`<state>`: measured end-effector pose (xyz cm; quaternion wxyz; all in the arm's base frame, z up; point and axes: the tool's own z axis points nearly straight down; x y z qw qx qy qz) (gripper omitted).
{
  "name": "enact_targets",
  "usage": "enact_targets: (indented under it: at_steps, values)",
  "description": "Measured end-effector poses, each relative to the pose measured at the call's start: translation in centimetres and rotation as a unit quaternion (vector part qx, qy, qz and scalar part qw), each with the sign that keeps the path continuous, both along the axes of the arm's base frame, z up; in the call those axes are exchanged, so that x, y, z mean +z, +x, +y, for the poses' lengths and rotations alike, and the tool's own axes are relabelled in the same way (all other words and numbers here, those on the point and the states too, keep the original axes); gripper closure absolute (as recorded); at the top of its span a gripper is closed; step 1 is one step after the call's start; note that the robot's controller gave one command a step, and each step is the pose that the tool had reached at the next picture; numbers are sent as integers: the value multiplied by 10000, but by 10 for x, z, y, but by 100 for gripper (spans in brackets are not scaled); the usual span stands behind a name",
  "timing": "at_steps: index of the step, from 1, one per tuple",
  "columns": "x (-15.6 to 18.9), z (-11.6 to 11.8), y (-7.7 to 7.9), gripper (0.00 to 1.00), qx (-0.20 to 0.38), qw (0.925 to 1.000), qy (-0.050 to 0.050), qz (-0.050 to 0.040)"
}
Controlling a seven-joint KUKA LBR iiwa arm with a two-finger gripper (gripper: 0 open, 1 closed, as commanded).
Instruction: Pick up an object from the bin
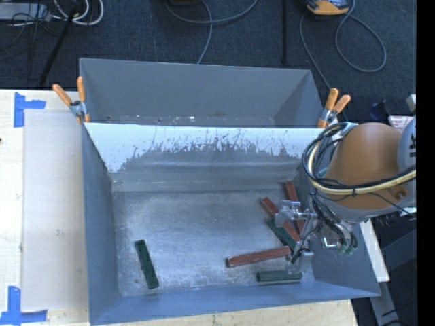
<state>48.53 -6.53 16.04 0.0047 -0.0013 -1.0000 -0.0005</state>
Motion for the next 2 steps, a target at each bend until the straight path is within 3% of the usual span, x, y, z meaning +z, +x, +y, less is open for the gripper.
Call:
enact_targets:
  at_steps: [1, 2]
  values:
    - [-91, -25, -13, 0, 154, 9998, -7, -92]
    - [-90, -24, -14, 100, 181, 9998, -8, -69]
